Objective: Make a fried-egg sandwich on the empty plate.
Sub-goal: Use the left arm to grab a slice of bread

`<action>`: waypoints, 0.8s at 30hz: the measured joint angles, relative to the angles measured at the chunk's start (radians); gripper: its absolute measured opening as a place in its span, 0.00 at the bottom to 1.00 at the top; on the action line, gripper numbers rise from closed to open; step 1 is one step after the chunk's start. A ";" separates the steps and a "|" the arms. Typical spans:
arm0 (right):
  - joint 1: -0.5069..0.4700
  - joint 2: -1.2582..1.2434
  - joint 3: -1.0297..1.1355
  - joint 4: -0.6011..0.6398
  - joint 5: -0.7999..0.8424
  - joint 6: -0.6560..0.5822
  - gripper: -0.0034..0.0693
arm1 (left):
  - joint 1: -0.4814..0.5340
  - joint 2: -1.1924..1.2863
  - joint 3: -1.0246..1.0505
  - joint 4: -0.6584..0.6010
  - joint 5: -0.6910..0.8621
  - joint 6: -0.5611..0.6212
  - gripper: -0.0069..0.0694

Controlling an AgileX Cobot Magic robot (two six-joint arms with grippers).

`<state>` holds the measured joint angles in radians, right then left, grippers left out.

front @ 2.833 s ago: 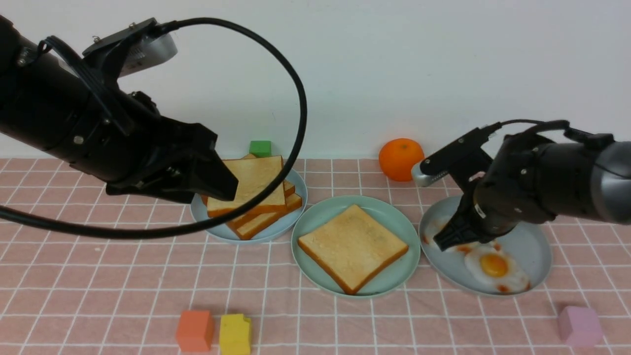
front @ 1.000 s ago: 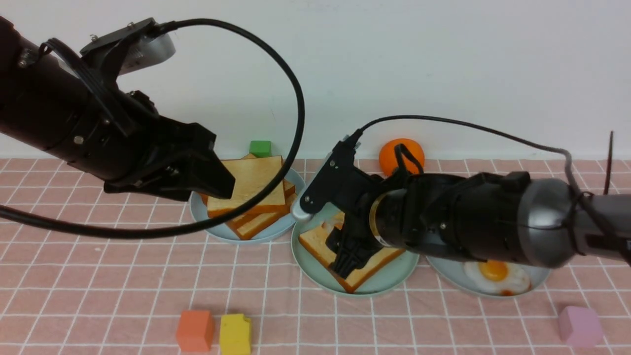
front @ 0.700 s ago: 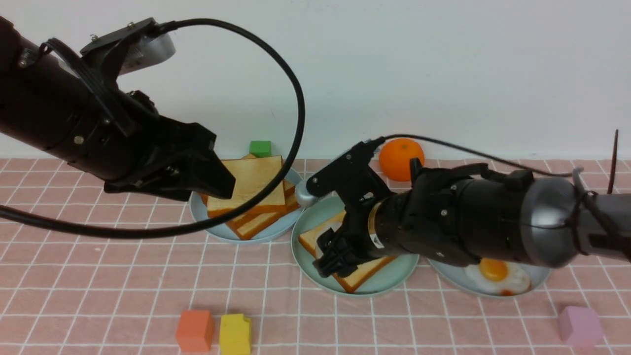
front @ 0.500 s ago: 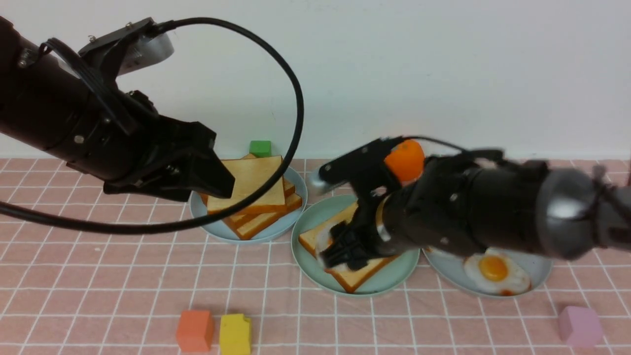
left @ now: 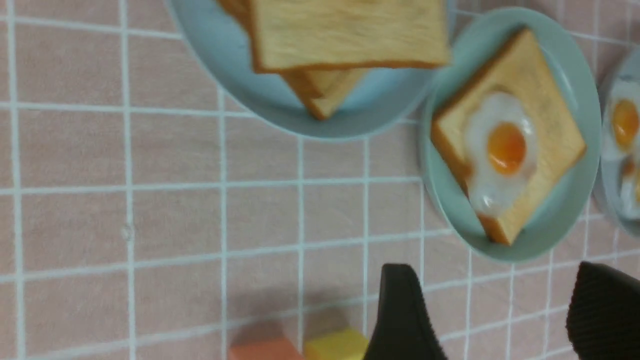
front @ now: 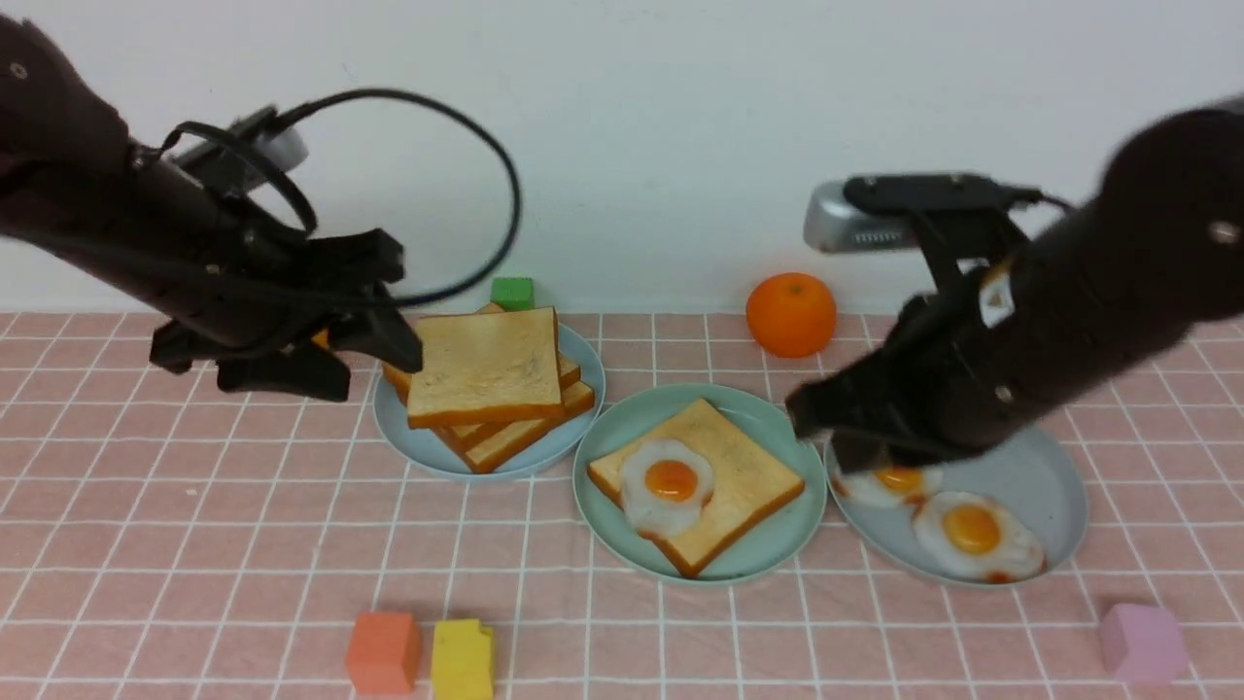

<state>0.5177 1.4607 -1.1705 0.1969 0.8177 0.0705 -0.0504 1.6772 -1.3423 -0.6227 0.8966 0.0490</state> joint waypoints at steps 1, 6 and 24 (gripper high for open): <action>0.000 -0.018 0.022 0.033 -0.004 -0.026 0.04 | 0.028 0.033 -0.006 -0.062 -0.001 0.044 0.71; 0.000 -0.059 0.075 0.107 -0.007 -0.090 0.05 | 0.082 0.159 -0.012 -0.267 -0.032 0.186 0.71; 0.000 -0.140 0.081 0.167 -0.005 -0.152 0.07 | 0.087 0.405 -0.017 -0.464 -0.215 0.312 0.71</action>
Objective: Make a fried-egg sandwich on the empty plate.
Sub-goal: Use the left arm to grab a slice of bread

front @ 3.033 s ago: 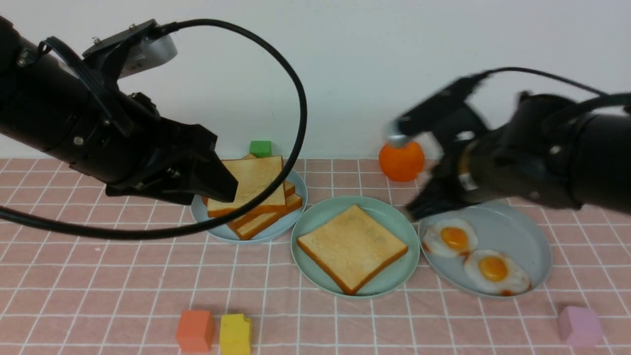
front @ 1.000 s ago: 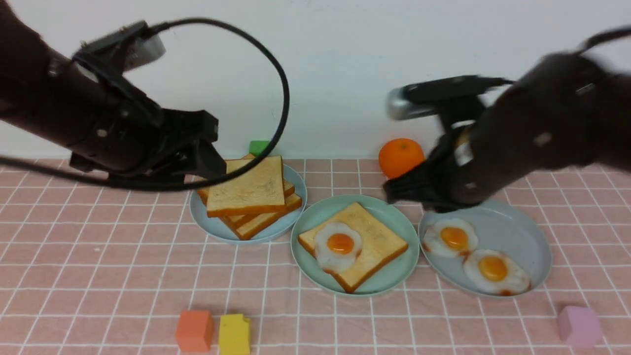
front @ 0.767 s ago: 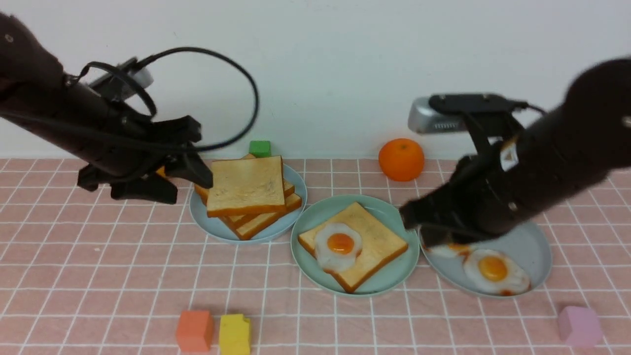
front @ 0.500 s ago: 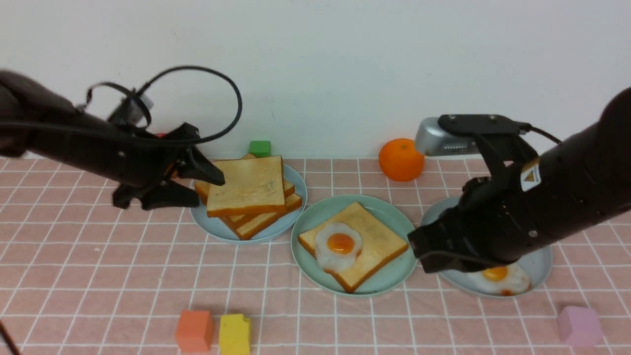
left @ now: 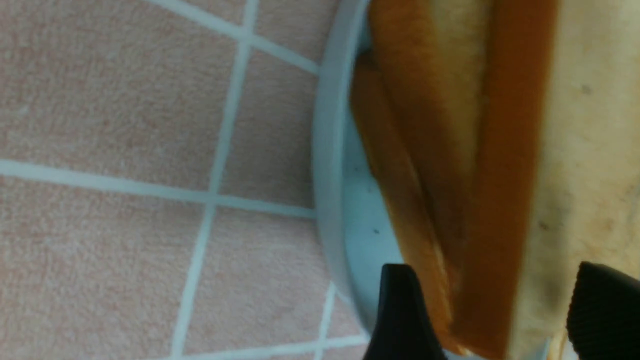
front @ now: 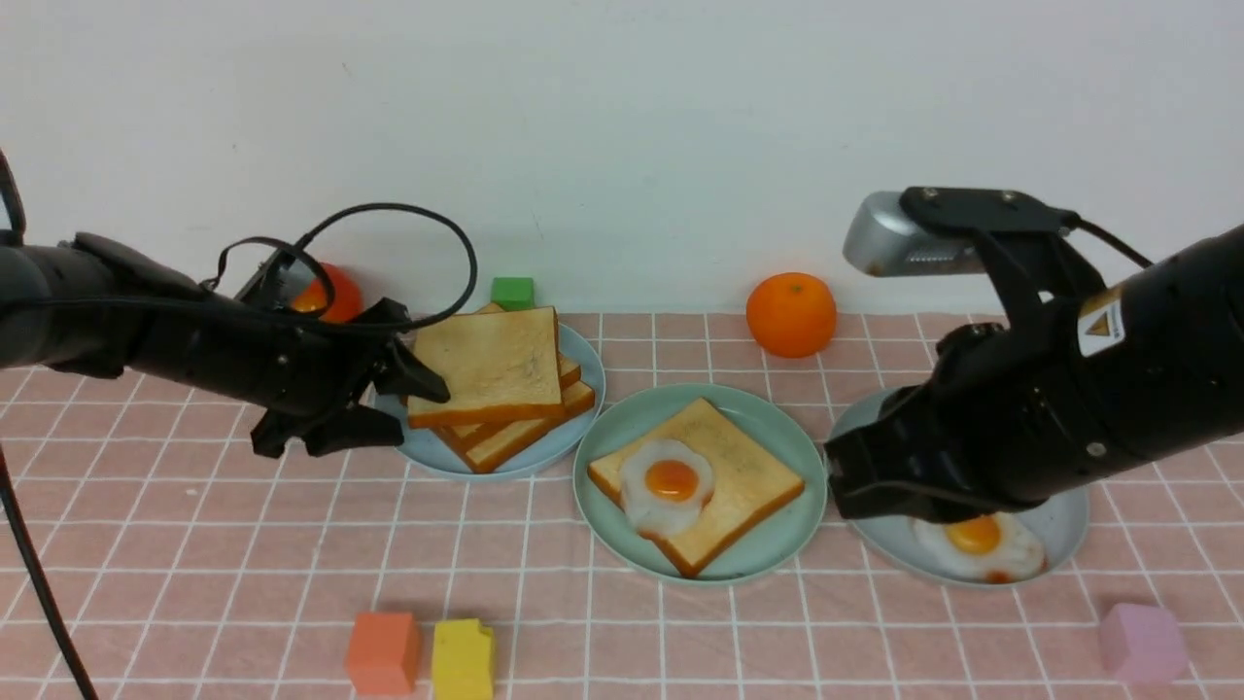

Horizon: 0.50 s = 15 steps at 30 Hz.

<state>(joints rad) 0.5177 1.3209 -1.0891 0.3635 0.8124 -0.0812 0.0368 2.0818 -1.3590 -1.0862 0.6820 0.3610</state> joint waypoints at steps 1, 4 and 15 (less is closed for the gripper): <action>0.000 0.000 0.000 0.000 0.000 0.000 0.07 | 0.000 0.008 -0.001 -0.021 0.001 0.009 0.71; 0.000 0.000 0.000 0.000 0.004 0.000 0.07 | 0.000 0.030 -0.004 -0.083 0.008 0.079 0.70; 0.000 0.000 0.000 0.000 0.029 0.000 0.08 | 0.002 0.044 -0.005 -0.168 0.039 0.163 0.27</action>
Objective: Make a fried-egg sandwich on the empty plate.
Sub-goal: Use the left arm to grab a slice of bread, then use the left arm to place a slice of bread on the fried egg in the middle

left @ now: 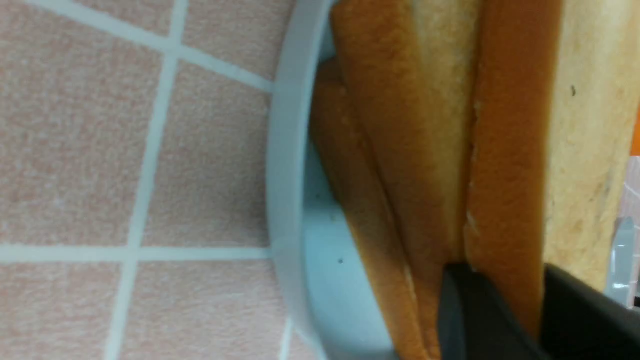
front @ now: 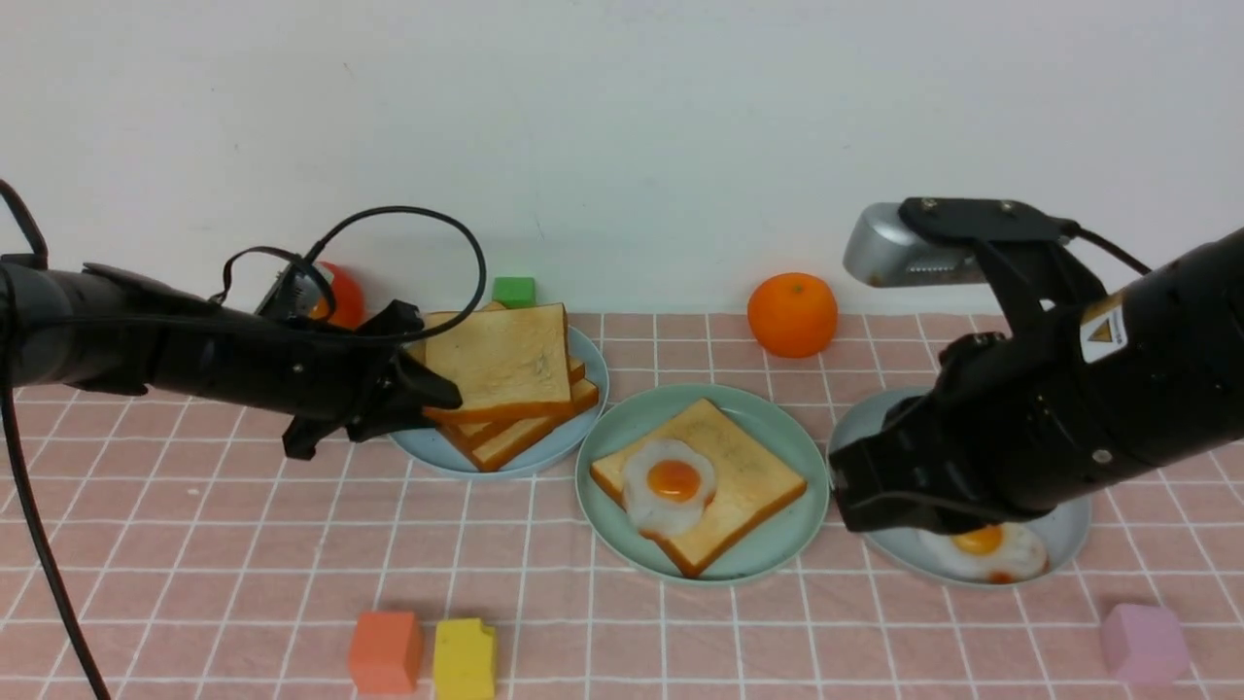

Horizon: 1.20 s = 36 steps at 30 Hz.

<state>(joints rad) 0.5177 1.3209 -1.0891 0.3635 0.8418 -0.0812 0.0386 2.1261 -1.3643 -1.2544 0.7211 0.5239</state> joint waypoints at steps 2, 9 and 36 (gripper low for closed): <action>0.000 0.000 0.000 0.000 0.001 0.000 0.08 | 0.000 -0.001 0.000 0.000 0.004 0.000 0.27; 0.000 -0.019 0.000 -0.010 0.004 0.000 0.09 | 0.000 -0.075 0.001 0.027 0.006 0.004 0.27; 0.000 -0.340 -0.030 -0.296 0.084 0.048 0.13 | -0.313 -0.133 0.059 -0.078 0.018 -0.033 0.27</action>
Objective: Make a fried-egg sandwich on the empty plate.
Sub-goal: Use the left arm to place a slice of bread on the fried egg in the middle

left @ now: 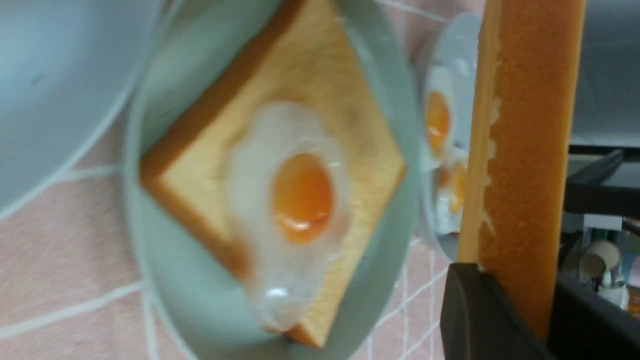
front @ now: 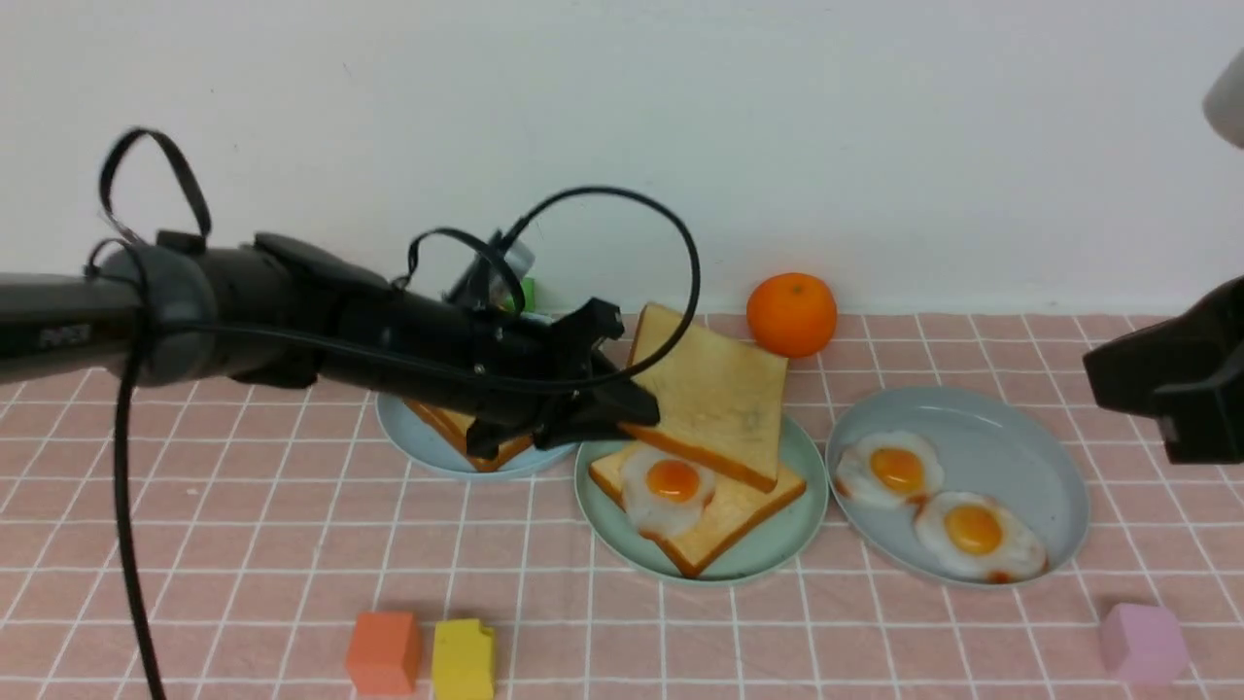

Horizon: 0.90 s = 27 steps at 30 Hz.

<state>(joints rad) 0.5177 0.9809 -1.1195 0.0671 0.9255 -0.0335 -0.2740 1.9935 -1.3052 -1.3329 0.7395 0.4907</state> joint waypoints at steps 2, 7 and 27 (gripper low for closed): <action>0.000 0.000 0.000 -0.003 -0.001 0.001 0.13 | 0.000 0.022 0.000 -0.002 0.018 -0.010 0.27; 0.000 0.000 0.000 -0.021 -0.001 0.001 0.13 | 0.000 0.056 0.000 -0.003 0.037 -0.042 0.27; 0.000 0.000 0.000 -0.023 0.003 0.001 0.15 | 0.005 0.045 -0.016 0.241 0.082 -0.222 0.72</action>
<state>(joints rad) 0.5177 0.9809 -1.1195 0.0444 0.9285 -0.0321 -0.2690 2.0386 -1.3209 -1.0922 0.8212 0.2683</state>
